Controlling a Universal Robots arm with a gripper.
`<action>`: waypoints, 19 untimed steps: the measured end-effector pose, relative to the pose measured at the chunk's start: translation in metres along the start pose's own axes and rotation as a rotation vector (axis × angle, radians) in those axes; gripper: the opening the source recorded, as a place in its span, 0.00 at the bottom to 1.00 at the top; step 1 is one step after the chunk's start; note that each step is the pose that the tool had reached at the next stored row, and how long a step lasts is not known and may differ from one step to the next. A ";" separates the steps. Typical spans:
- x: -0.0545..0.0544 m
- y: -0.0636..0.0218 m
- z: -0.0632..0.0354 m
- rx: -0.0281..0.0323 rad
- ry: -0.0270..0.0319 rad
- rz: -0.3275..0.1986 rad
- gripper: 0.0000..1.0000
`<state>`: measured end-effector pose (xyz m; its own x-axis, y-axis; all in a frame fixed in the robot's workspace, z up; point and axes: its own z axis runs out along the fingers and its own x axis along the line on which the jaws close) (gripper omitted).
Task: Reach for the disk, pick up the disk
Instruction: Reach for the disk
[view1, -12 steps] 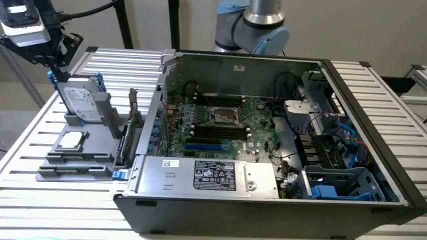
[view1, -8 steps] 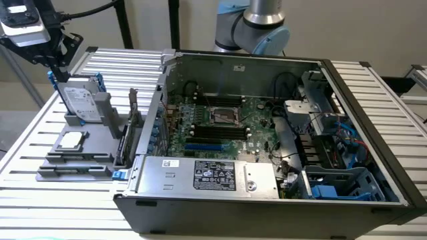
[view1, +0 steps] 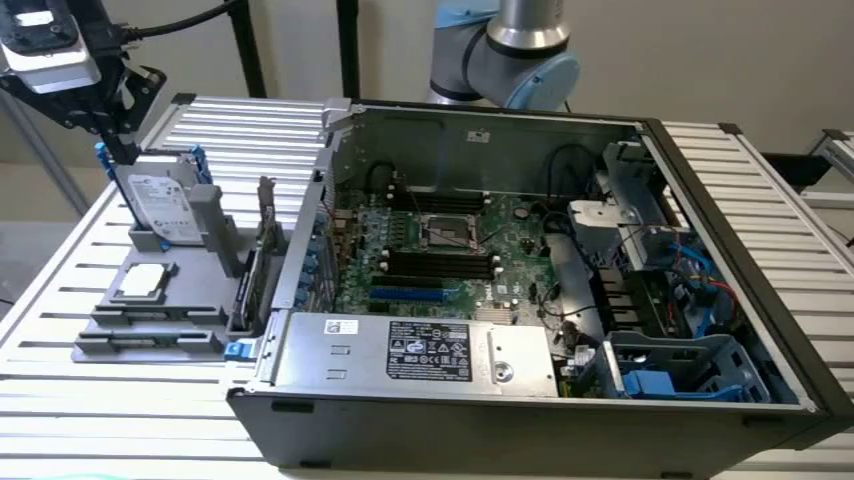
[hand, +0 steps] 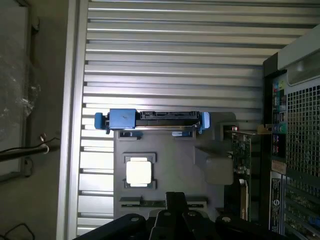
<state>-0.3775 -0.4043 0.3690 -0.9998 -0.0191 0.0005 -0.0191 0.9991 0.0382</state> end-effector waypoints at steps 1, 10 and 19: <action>0.000 0.0000 0.0000 0.0000 0.0000 0.000 0.11; 0.024 0.0168 0.0006 -0.0001 0.0000 0.000 0.11; 0.042 0.0503 0.0019 -0.0001 0.0000 0.000 0.11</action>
<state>-0.4200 -0.3548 0.3690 -0.9998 -0.0192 0.0006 -0.0191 0.9991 0.0383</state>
